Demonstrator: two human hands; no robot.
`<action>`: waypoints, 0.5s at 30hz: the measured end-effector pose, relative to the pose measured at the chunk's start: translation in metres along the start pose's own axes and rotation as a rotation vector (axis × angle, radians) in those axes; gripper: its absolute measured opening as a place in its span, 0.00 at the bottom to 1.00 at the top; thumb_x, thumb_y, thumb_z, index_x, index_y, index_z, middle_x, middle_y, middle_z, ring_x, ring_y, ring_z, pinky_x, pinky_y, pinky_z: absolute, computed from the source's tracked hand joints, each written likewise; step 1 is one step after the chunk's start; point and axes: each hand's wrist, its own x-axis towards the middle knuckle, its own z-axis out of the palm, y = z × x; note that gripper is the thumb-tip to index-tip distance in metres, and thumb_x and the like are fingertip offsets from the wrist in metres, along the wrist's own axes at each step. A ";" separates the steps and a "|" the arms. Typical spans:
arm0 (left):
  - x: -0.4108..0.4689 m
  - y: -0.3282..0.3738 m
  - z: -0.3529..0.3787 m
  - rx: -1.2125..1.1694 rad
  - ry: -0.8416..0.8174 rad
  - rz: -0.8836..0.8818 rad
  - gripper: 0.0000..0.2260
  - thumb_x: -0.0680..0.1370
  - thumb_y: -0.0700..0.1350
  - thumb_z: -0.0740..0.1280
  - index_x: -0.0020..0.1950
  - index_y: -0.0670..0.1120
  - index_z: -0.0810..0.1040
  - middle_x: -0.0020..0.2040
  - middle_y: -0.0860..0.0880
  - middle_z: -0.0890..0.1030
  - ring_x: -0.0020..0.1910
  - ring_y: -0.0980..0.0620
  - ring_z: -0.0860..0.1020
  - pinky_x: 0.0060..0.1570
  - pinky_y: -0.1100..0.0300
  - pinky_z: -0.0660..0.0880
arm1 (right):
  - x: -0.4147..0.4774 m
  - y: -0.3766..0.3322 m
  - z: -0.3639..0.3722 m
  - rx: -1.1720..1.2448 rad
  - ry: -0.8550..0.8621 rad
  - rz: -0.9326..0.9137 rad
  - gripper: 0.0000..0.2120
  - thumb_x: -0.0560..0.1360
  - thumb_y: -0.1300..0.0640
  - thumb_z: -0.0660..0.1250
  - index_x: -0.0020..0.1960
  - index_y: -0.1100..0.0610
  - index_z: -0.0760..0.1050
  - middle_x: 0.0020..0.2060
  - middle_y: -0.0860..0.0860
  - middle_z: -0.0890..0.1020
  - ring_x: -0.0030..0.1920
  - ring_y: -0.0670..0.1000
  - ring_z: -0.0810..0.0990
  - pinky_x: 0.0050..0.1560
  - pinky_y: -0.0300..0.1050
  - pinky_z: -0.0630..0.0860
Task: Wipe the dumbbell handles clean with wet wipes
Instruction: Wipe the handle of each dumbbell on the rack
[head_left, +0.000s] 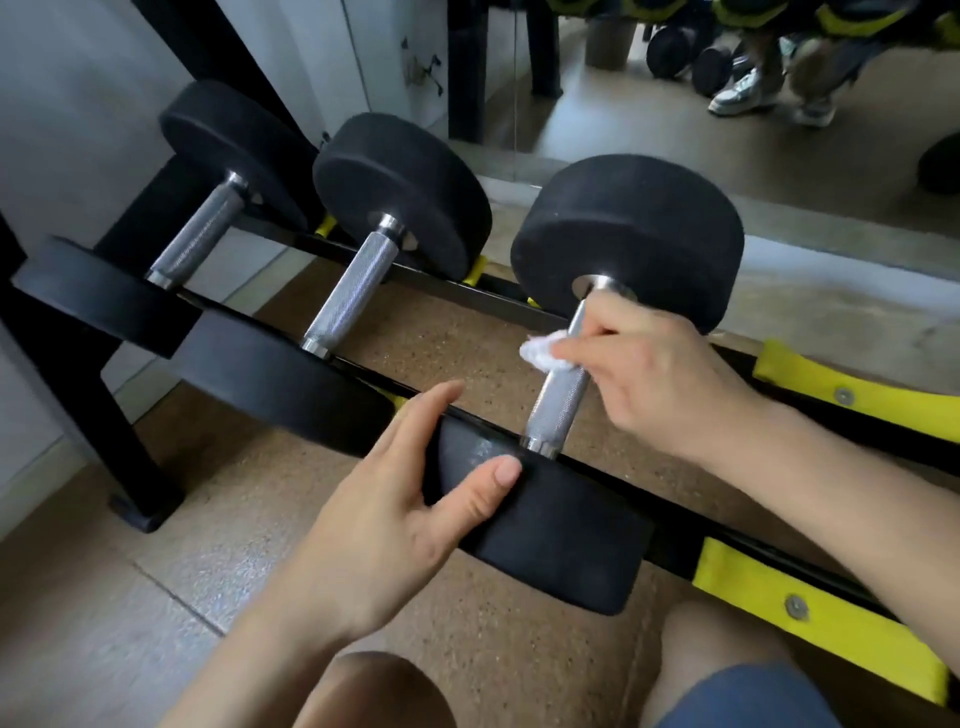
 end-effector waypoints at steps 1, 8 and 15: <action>0.000 0.001 -0.002 0.019 -0.009 -0.047 0.43 0.58 0.83 0.55 0.70 0.68 0.60 0.68 0.66 0.68 0.67 0.66 0.68 0.68 0.58 0.67 | -0.008 -0.008 0.002 0.034 -0.033 -0.044 0.13 0.70 0.68 0.62 0.47 0.61 0.83 0.38 0.56 0.73 0.33 0.60 0.75 0.30 0.52 0.76; 0.001 0.007 -0.009 0.087 -0.027 -0.102 0.45 0.55 0.82 0.55 0.70 0.67 0.61 0.64 0.65 0.72 0.64 0.62 0.72 0.65 0.58 0.70 | -0.009 0.010 0.003 0.108 0.250 0.131 0.12 0.72 0.70 0.65 0.52 0.61 0.83 0.37 0.51 0.73 0.32 0.52 0.76 0.31 0.48 0.77; 0.002 0.025 -0.005 0.315 -0.034 0.006 0.42 0.61 0.78 0.47 0.74 0.64 0.54 0.72 0.64 0.63 0.66 0.67 0.62 0.61 0.75 0.59 | -0.019 -0.012 0.035 0.256 0.566 0.454 0.10 0.72 0.67 0.69 0.50 0.59 0.84 0.33 0.49 0.75 0.32 0.45 0.73 0.33 0.34 0.70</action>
